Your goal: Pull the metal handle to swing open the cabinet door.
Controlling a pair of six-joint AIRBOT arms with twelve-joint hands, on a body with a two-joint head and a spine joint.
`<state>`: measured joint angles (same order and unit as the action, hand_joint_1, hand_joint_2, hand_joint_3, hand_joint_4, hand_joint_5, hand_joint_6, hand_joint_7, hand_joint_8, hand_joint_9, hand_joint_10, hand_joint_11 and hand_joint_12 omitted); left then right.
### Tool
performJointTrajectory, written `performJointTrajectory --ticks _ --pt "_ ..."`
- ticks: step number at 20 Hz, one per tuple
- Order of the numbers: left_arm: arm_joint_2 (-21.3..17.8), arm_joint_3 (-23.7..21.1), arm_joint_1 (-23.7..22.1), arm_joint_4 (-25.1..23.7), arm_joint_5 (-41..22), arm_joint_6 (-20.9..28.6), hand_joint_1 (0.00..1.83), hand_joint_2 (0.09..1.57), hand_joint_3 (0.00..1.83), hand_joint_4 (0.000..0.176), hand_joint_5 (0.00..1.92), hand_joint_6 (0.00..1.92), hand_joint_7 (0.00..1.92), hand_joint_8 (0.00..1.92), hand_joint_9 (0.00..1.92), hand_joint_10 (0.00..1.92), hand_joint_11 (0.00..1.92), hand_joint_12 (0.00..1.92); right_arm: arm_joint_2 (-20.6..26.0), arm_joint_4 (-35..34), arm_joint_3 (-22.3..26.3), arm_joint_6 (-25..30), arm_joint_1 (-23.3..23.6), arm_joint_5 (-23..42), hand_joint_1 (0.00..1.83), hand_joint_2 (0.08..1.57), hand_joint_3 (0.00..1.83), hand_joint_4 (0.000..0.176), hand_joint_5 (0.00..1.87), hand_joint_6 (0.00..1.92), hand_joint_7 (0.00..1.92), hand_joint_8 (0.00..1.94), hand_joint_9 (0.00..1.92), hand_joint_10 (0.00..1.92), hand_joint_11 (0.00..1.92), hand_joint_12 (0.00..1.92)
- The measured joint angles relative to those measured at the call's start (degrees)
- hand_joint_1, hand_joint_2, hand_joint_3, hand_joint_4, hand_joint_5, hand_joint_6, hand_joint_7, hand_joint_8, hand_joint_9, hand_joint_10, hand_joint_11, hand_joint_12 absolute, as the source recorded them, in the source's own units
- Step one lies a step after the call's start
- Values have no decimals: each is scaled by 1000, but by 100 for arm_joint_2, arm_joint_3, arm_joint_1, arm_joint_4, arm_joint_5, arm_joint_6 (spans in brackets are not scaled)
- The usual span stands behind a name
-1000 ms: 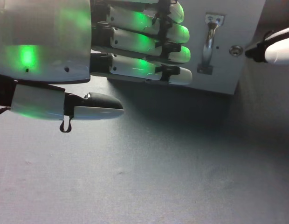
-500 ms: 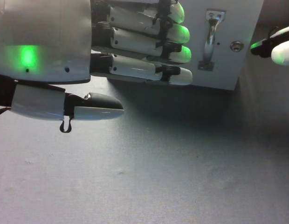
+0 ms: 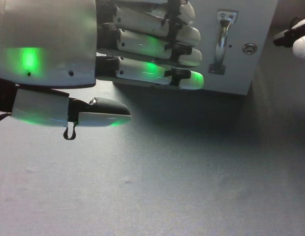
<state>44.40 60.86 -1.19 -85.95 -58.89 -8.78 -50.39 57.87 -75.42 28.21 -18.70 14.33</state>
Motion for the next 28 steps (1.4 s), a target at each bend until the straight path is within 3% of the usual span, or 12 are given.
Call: performJointTrajectory --ticks 4,14,28 --pt "0 0 0 -4 13 0 0 1571 121 0 365 2 395 2 360 1 0 762 -153 4 -199 -4 72 -26 0 1571 122 0 411 0 420 0 381 0 0 979" --pt "0 0 0 -2 9 0 0 1571 117 0 370 3 402 2 366 2 0 779 -330 -4 -164 160 81 -39 0 1571 129 0 421 4 429 4 393 3 0 983" --pt "0 0 0 -2 11 0 0 1571 119 0 361 0 392 0 355 0 0 760 22 -33 726 433 -90 85 0 1571 120 0 426 3 430 3 393 4 0 966"
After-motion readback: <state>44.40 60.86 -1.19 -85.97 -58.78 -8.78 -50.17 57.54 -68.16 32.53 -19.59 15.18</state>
